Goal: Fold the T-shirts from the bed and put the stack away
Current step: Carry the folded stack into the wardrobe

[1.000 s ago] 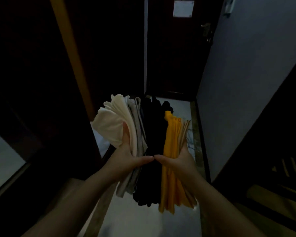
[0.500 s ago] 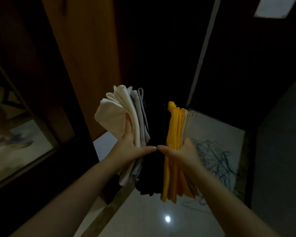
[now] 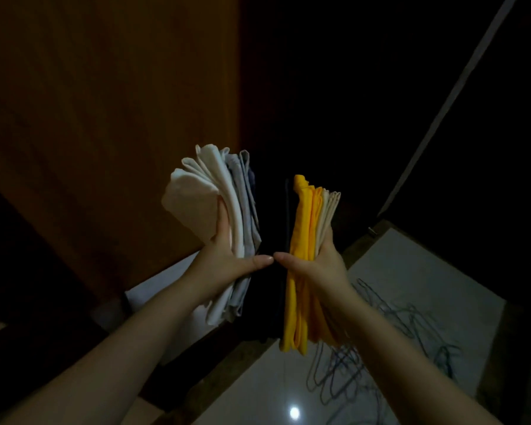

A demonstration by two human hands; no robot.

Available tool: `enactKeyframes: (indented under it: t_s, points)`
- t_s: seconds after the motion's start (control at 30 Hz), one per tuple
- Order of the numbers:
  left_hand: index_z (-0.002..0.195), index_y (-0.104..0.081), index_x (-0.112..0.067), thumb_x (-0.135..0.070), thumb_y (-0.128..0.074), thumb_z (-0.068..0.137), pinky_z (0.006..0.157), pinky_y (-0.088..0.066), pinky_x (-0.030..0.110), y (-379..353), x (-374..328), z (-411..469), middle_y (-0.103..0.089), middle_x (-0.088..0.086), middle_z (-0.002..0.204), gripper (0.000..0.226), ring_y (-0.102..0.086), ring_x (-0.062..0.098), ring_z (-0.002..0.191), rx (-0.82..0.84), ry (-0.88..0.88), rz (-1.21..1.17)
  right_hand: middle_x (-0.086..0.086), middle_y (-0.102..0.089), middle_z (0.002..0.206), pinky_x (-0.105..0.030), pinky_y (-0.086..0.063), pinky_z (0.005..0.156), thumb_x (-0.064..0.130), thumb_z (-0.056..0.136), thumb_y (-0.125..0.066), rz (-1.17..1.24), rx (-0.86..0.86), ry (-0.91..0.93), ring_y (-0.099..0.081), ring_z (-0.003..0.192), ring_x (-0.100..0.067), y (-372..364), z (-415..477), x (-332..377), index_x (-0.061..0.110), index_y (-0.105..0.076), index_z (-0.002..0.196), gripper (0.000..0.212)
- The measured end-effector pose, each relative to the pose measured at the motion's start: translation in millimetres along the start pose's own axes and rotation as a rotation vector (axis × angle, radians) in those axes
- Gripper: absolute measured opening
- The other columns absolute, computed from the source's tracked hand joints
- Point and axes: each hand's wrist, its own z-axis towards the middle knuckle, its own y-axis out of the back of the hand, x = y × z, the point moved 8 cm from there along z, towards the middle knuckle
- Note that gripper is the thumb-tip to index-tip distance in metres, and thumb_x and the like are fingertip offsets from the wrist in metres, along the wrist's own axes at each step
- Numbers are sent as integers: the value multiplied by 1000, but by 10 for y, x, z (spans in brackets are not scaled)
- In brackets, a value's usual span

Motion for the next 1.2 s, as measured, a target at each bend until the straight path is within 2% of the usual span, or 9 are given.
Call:
enactKeyframes:
  t_s: [0.17,0.5,0.6,0.73,0.83,0.9,1.0,1.07,1.2]
  points:
    - [139,31,-39,-46,-75,65,112,-23,38,373,315,504,10,-4,157,129,-6,19,144,-193,93,45,23,-47,111,-15,-44,78,30,72,-78,57,217,47,-51,96,4,-477,899,-26,32,-16,146,96]
    - [137,31,-37,-55,-70,60,118,-10,38,1080,737,998,20,-8,155,129,9,12,144,-549,276,98,26,-50,109,-24,-45,88,23,71,-79,224,636,102,-54,101,1,-1520,2118,27,43,-23,130,84]
    - [138,30,-32,-44,-75,66,119,-7,36,1279,959,1072,21,-6,155,128,12,10,143,-607,321,164,25,-50,110,-30,-45,95,22,71,-80,236,729,97,-52,102,4,-1868,2286,-18,43,-21,132,88]
    - [142,26,-16,-33,-77,71,112,0,18,1533,1402,1244,19,1,155,126,13,11,142,-652,334,264,15,-54,117,-37,-45,100,25,67,-82,284,784,94,-55,111,-9,-2429,2518,-258,39,-25,131,87]
    - [142,22,-8,-28,-78,72,93,10,-6,1556,1859,1313,16,7,155,124,15,4,135,-688,322,334,11,-56,120,-29,-47,93,27,65,-79,335,801,103,-56,111,-10,-2844,2629,-643,34,-29,133,85]
    - [142,19,-4,-26,-78,72,86,14,-10,1530,2217,1342,14,10,154,122,14,2,128,-713,338,398,15,-56,112,-21,-48,85,15,72,-79,369,815,93,-57,103,-3,-3106,2700,-953,32,-31,129,76]
    - [143,18,-8,-39,-81,66,101,14,2,1483,2820,1405,11,8,154,129,11,2,127,-739,368,409,15,-56,110,-17,-48,82,8,76,-74,397,855,85,-57,100,-2,-3497,2791,-1443,29,-31,130,71]
    - [143,21,-12,-41,-79,68,95,9,4,1445,3214,1460,12,6,155,128,11,3,130,-715,424,399,12,-57,110,-15,-50,80,6,77,-72,421,858,88,-58,99,-4,-3739,2871,-1764,28,-33,129,69]
    - [142,27,-26,-51,-74,66,109,-10,20,1376,3983,1541,7,2,157,128,-2,17,143,-647,513,348,-2,-61,117,-22,-54,82,0,78,-69,519,905,34,-62,103,-12,-4291,2959,-2449,21,-39,131,64]
